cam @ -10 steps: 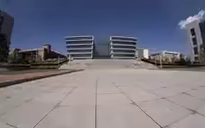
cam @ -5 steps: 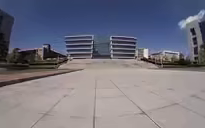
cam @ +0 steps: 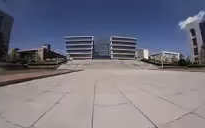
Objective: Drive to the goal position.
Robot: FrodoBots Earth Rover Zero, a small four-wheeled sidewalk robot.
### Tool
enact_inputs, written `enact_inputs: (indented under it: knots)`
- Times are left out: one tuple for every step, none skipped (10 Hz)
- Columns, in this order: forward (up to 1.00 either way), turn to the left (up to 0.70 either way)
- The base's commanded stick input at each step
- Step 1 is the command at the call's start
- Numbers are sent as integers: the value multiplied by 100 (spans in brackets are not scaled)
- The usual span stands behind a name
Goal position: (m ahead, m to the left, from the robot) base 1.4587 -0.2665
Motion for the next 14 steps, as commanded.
enact_inputs:
  knots:
    - [70,1]
    - [70,1]
    - [70,1]
    - [70,1]
    - [70,1]
    - [70,1]
    - [70,1]
    - [70,1]
    - [70,1]
    - [70,1]
    - [70,1]
    - [70,1]
    - [70,1]
    - [70,1]
